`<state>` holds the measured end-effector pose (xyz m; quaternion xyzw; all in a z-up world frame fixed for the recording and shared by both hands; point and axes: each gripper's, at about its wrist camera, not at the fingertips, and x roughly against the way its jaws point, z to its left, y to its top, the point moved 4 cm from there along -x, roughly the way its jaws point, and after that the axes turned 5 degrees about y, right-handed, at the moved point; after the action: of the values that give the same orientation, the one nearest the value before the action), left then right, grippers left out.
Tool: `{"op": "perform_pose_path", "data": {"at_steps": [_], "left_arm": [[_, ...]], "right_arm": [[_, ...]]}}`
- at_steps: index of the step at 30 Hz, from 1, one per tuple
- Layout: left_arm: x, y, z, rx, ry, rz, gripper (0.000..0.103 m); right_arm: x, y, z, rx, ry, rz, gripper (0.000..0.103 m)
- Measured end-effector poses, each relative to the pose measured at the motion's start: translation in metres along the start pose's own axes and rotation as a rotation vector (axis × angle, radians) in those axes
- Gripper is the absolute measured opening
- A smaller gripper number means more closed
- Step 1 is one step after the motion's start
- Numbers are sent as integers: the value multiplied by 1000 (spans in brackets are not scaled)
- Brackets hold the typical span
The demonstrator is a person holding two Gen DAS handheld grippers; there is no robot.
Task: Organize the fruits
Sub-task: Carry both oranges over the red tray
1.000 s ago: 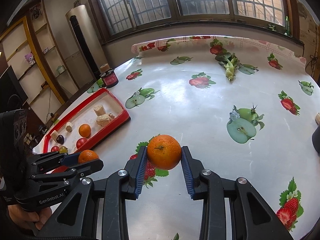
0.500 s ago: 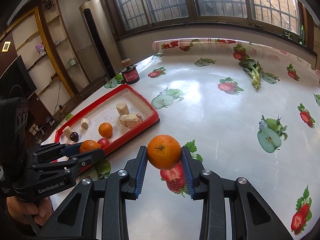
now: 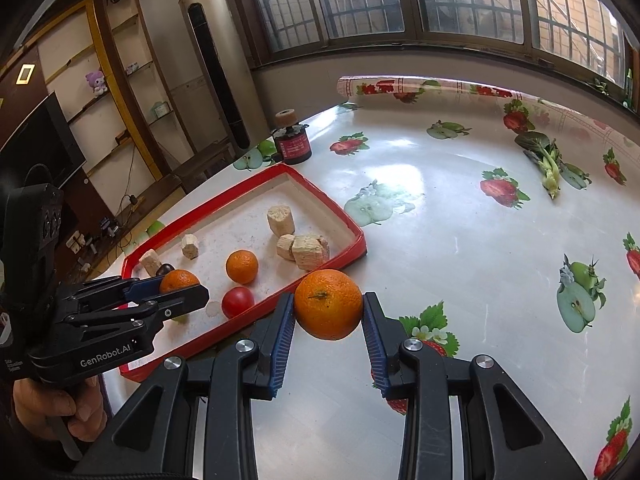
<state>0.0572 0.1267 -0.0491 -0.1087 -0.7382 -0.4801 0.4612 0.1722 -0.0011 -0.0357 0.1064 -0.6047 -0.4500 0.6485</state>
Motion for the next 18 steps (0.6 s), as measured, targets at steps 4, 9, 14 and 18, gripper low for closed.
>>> {"op": "perform_pose_path", "data": {"at_steps": [4, 9, 14, 18], "left_arm": [[-1, 2, 7, 11, 6, 0, 33], [-2, 5, 18, 25, 15, 3, 33], [-4, 9, 31, 42, 23, 5, 33], [-6, 18, 42, 56, 33, 3, 33]], "right_arm": [[-7, 4, 5, 9, 10, 6, 35], [-15, 7, 10, 16, 19, 13, 34], [-20, 10, 15, 27, 29, 17, 34], [-27, 12, 21, 35, 39, 22, 34]]}}
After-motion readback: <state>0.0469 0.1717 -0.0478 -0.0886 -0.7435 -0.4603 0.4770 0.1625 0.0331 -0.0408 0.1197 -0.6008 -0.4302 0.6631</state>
